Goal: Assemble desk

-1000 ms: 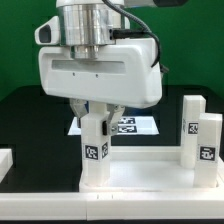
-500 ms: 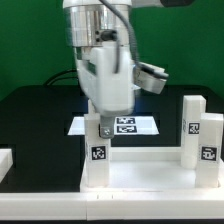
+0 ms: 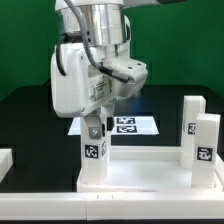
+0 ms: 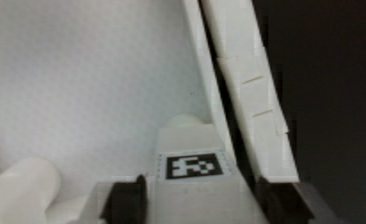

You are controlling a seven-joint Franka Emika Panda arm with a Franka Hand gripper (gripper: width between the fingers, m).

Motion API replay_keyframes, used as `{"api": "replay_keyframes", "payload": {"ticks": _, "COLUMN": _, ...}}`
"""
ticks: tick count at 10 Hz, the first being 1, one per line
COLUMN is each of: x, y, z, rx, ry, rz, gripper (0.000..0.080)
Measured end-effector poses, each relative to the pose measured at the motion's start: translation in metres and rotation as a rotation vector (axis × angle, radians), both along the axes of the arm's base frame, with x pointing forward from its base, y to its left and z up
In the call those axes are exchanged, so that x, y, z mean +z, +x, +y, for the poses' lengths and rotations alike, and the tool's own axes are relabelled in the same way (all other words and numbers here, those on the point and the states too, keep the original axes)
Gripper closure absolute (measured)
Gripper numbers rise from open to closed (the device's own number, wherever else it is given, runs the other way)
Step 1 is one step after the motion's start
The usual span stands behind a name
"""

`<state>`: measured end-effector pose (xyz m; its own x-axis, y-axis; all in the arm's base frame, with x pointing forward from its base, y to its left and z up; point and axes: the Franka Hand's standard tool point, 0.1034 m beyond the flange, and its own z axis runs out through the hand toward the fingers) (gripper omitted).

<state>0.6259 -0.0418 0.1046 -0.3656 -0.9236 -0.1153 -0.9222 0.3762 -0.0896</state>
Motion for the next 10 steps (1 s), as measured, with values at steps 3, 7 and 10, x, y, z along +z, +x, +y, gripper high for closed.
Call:
{"api": "replay_keyframes", "payload": {"ticks": 3, "x": 0.0, "y": -0.001, "z": -0.001, "rx": -0.024, "ry": 0.002, "rz": 0.003, "gripper": 0.0507}}
{"api": "replay_keyframes", "payload": {"ticks": 7, "x": 0.034, "y": 0.009, "z": -0.002, "rx": -0.015, "ry": 0.03, "rz": -0.059, "gripper": 0.0242}}
{"api": "replay_keyframes", "payload": {"ticks": 10, "x": 0.032, "y": 0.009, "z": -0.001, "rx": -0.013, "ry": 0.029, "rz": -0.056, "gripper": 0.0154}}
